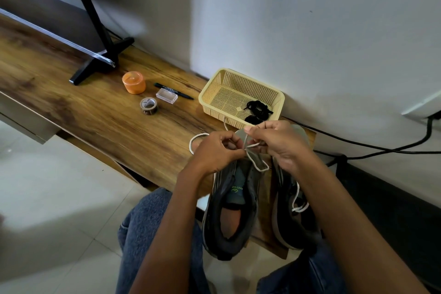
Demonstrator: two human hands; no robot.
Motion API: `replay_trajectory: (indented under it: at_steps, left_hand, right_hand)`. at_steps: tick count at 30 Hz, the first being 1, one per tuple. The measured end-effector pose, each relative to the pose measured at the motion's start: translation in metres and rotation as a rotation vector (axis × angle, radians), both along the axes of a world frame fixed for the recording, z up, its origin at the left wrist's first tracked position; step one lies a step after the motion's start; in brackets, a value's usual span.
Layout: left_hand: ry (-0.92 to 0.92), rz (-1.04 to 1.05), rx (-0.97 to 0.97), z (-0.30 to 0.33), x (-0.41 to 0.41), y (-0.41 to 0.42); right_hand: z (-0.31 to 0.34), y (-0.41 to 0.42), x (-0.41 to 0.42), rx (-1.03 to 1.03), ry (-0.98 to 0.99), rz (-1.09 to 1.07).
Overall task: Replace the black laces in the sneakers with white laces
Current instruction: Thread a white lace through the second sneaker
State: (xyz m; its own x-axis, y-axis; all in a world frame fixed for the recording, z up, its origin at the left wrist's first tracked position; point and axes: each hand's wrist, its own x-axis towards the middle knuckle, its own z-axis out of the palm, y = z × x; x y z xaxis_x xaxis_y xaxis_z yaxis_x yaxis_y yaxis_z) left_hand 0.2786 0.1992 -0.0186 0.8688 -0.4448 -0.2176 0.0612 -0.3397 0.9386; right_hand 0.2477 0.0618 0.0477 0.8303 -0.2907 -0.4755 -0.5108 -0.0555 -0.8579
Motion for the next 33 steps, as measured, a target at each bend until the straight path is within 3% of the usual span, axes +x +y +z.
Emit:
replay_trajectory:
  at_steps: [2, 10, 14, 17, 22, 25, 28, 31, 33]
  left_hand:
    - [-0.012, -0.001, 0.035, 0.001, 0.000, -0.001]
    - [-0.062, -0.023, 0.108, 0.001, -0.001, -0.003]
    - [-0.093, -0.006, 0.124, 0.004, -0.002, -0.004]
    - [-0.094, 0.010, 0.133, 0.006, -0.002, -0.003]
    - [-0.076, 0.014, 0.141, 0.006, -0.002, -0.003]
    - [-0.065, -0.001, 0.124, 0.004, -0.002, -0.005]
    - [-0.084, -0.004, 0.148, 0.004, -0.002, -0.006]
    - [-0.146, 0.020, 0.194, 0.005, -0.003, -0.006]
    - [-0.164, 0.009, 0.190, 0.006, -0.004, -0.005]
  right_hand:
    - [-0.001, -0.003, -0.002, -0.058, -0.011, -0.002]
    - [0.011, 0.003, -0.001, -0.752, -0.060, 0.239]
    - [0.023, 0.006, 0.000, -0.882, 0.017, 0.329]
    - [0.028, 0.000, 0.000, -0.778, 0.058, 0.411]
    - [0.029, -0.014, -0.006, -0.214, -0.026, 0.241]
    - [0.028, -0.014, -0.009, -0.107, -0.051, 0.184]
    - [0.032, -0.010, -0.012, -0.385, -0.092, 0.189]
    - [0.047, -0.007, -0.014, -0.775, -0.068, 0.390]
    - [0.058, -0.007, -0.014, -0.877, 0.001, 0.534]
